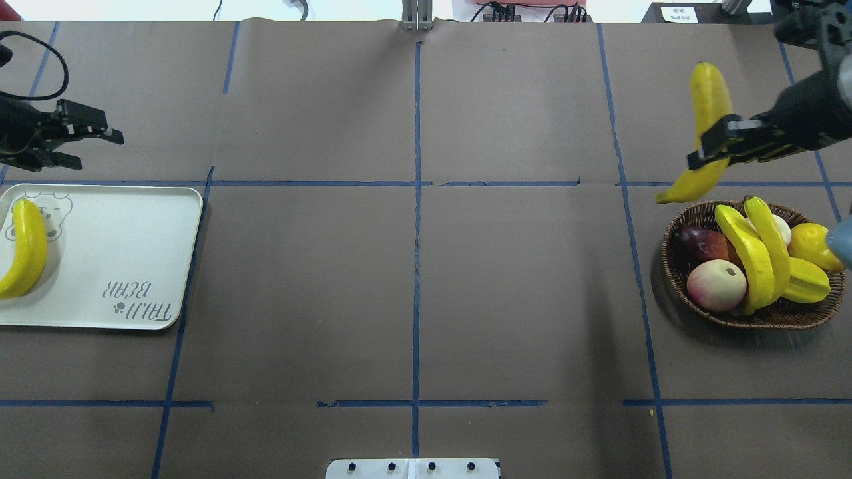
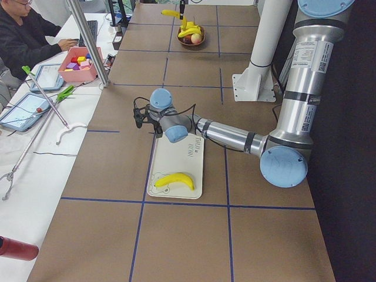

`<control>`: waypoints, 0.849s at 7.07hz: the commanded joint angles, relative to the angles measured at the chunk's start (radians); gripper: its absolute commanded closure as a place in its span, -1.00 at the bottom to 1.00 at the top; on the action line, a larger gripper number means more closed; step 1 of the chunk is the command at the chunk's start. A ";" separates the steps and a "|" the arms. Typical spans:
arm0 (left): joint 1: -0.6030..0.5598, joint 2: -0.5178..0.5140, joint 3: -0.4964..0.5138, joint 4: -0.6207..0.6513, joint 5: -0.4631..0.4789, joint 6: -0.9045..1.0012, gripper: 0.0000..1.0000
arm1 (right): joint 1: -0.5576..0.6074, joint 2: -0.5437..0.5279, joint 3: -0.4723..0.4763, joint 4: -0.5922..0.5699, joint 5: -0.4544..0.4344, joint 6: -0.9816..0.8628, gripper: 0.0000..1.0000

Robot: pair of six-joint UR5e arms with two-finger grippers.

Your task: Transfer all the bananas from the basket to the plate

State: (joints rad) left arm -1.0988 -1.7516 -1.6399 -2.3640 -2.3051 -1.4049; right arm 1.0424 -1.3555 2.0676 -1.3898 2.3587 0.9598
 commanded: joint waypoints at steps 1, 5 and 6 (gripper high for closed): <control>0.104 -0.084 0.000 -0.232 0.003 -0.347 -0.99 | -0.213 0.136 -0.012 0.139 -0.132 0.314 0.96; 0.241 -0.320 0.002 -0.276 0.007 -0.445 -0.98 | -0.493 0.210 -0.087 0.340 -0.354 0.341 0.96; 0.276 -0.365 0.008 -0.275 0.019 -0.451 -0.98 | -0.505 0.228 -0.105 0.351 -0.354 0.341 0.96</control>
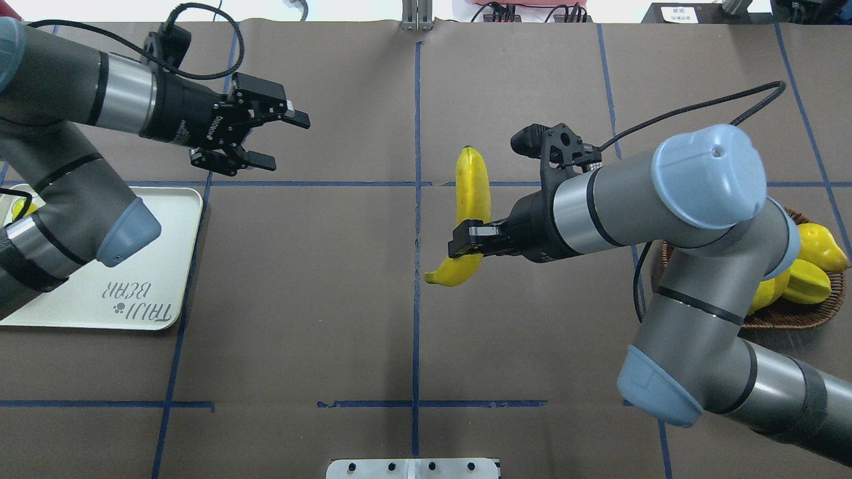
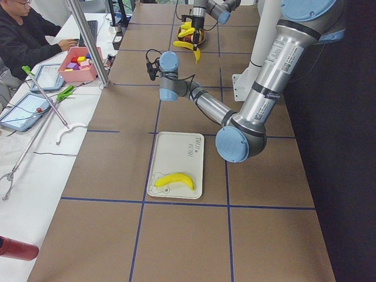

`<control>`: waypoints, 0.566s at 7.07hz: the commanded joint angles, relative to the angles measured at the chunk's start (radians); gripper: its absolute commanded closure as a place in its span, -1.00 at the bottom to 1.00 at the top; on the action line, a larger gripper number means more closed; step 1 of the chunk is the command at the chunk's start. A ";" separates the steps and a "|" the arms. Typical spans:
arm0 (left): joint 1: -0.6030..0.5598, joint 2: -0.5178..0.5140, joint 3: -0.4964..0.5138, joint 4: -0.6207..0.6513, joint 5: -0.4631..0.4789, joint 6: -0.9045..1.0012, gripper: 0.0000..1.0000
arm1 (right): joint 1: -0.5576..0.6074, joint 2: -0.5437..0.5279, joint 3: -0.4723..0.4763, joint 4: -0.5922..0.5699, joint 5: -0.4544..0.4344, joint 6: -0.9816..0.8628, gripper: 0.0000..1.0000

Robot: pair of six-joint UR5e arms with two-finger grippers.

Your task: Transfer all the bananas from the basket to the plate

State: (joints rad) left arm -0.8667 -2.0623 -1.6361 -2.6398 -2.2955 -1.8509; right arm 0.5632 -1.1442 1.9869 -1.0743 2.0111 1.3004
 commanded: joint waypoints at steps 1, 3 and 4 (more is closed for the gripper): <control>0.125 -0.062 -0.002 0.001 0.116 -0.005 -0.98 | -0.031 0.036 -0.040 0.036 -0.006 0.002 0.96; 0.247 -0.102 -0.001 0.004 0.261 -0.007 -0.97 | -0.032 0.041 -0.045 0.036 -0.006 0.002 0.96; 0.267 -0.120 0.002 0.020 0.293 -0.011 -0.97 | -0.045 0.044 -0.046 0.036 -0.011 0.005 0.96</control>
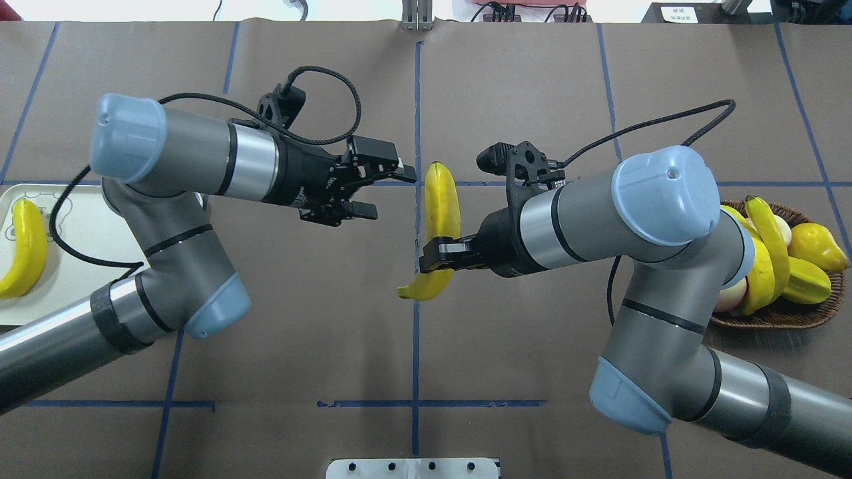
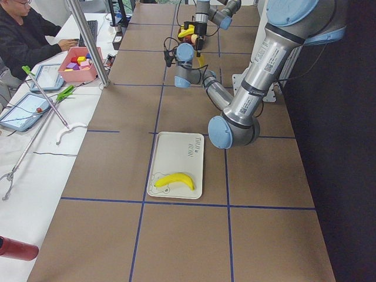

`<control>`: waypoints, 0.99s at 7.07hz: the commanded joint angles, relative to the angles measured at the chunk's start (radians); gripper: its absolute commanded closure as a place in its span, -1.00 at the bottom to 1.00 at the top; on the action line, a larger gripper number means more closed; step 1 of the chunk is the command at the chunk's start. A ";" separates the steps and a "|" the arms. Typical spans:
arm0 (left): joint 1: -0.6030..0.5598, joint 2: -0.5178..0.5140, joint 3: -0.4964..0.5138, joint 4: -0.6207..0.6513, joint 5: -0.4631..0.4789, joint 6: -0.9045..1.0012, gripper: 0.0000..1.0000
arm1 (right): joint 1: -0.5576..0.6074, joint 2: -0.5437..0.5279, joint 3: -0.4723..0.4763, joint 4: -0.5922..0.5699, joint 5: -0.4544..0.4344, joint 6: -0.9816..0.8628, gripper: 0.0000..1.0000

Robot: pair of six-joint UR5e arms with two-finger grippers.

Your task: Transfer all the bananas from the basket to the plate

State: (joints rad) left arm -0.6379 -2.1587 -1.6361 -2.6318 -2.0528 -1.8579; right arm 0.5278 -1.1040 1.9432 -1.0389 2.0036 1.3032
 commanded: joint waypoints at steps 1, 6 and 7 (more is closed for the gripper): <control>0.041 -0.030 0.002 0.016 0.054 -0.004 -0.97 | -0.020 0.006 -0.003 0.000 -0.006 0.004 0.96; 0.056 -0.033 0.013 0.016 0.056 0.006 0.89 | -0.020 0.007 0.003 0.002 -0.006 0.007 0.96; 0.055 -0.036 -0.002 0.025 0.053 -0.007 1.00 | -0.017 0.012 0.002 -0.001 -0.006 0.008 0.50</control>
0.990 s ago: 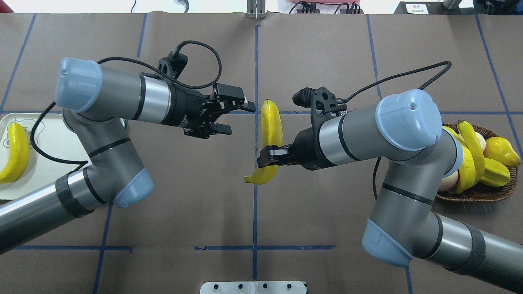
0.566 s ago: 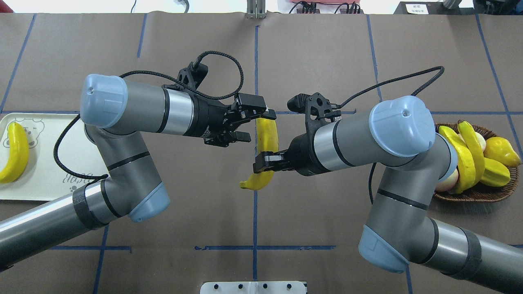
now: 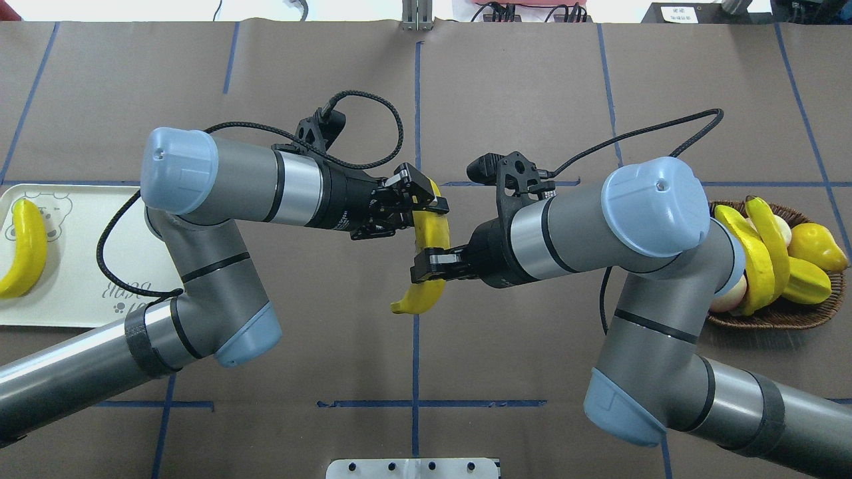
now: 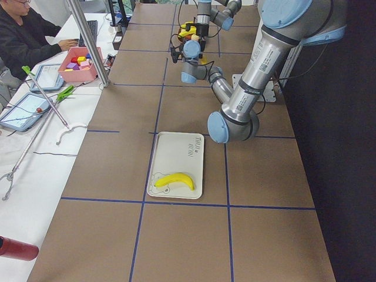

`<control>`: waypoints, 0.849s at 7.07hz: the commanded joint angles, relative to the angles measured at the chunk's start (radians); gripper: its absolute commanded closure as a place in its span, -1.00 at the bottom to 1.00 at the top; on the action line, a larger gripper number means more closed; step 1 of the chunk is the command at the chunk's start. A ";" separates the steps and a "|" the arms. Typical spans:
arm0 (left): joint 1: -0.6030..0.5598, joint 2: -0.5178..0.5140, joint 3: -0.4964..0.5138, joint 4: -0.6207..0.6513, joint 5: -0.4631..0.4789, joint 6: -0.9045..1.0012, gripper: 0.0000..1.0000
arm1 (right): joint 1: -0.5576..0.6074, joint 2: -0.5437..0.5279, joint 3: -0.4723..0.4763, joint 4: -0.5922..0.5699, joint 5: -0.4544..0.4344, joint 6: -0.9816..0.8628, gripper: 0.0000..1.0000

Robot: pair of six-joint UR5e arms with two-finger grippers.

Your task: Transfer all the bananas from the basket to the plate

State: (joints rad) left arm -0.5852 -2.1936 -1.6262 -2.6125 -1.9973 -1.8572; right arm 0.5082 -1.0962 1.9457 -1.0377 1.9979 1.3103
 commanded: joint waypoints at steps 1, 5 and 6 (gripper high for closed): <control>0.001 0.002 -0.036 0.052 -0.006 -0.007 1.00 | 0.001 0.010 -0.004 -0.004 -0.001 0.007 -0.98; -0.054 0.017 -0.043 0.148 -0.020 0.007 1.00 | 0.030 -0.001 0.045 -0.011 0.012 0.024 -1.00; -0.109 0.041 -0.043 0.263 -0.075 0.013 1.00 | 0.045 -0.034 0.091 -0.019 0.022 0.026 -1.00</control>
State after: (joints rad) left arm -0.6407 -2.1718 -1.6687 -2.4573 -2.0280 -1.8521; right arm 0.5376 -1.1028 1.9916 -1.0480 2.0106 1.3349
